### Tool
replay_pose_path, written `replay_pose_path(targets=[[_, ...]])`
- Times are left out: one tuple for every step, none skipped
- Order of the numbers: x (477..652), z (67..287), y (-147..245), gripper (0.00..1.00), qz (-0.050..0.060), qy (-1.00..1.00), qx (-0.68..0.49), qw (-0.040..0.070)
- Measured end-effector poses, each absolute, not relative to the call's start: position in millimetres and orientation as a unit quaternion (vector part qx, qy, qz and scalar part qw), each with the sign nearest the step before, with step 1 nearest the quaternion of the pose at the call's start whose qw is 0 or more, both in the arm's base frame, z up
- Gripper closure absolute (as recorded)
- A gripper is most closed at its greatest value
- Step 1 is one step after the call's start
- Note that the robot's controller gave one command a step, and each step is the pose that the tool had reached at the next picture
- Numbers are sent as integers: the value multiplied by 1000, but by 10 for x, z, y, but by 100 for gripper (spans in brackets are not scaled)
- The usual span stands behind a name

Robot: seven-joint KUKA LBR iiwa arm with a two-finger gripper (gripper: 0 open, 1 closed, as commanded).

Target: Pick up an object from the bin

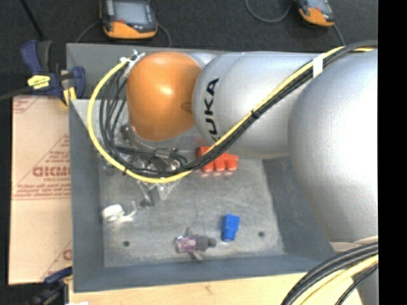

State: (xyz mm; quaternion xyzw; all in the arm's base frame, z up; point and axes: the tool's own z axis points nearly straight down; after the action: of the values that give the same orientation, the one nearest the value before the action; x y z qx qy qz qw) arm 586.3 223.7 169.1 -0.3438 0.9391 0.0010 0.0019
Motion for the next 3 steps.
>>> replay_pose_path(targets=[[5649, 691, 1919, 0, 0, 962, -273, -2], [5357, 710, 2376, 0, 1, 960, -278, 0], [5829, 1872, 2202, 0, -1, 897, -442, 5]])
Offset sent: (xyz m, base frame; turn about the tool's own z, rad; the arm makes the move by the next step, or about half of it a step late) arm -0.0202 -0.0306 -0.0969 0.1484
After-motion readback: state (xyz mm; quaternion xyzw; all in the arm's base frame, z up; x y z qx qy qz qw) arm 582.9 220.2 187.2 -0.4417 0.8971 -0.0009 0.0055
